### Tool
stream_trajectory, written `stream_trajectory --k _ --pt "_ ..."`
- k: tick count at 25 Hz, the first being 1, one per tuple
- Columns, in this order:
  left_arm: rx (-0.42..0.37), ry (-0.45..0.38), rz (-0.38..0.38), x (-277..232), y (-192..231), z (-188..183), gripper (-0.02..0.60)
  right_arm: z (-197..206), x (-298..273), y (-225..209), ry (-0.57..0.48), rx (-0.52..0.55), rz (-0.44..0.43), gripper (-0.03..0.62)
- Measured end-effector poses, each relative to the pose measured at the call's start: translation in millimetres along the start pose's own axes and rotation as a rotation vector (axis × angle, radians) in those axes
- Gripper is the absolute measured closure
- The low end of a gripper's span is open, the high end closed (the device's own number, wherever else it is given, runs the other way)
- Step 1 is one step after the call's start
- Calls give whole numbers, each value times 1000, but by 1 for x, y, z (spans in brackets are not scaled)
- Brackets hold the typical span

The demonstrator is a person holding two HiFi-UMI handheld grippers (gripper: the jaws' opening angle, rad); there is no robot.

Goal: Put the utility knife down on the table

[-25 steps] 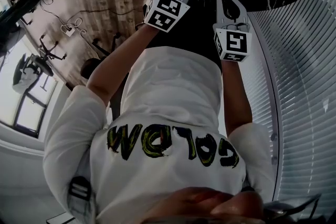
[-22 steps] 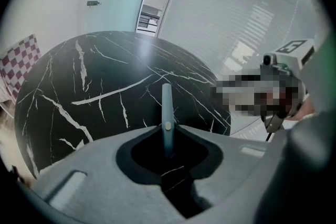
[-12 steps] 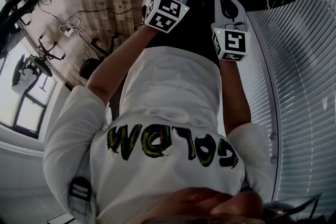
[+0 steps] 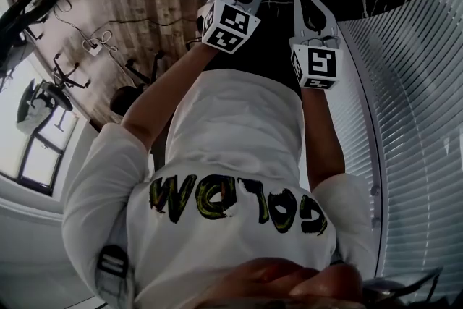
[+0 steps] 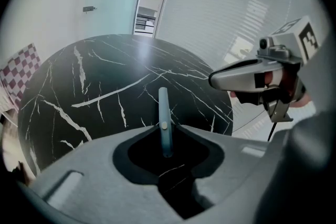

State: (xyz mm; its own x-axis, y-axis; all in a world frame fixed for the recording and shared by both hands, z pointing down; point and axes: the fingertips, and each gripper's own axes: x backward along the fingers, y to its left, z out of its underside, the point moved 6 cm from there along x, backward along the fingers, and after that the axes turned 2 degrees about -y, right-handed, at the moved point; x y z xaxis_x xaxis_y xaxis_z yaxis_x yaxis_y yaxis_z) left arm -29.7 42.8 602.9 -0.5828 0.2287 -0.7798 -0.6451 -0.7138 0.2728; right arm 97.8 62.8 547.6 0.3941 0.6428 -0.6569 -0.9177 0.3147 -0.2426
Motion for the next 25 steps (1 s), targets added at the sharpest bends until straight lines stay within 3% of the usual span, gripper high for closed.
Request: stream_trajectory --k 12,25 --pt "-65 -21 -65 3 5 -1 468 0 0 3 5 3 -8 592" --pt "-76 -60 -92 18 3 -12 439 -12 11 6 -15 33 -4 592"
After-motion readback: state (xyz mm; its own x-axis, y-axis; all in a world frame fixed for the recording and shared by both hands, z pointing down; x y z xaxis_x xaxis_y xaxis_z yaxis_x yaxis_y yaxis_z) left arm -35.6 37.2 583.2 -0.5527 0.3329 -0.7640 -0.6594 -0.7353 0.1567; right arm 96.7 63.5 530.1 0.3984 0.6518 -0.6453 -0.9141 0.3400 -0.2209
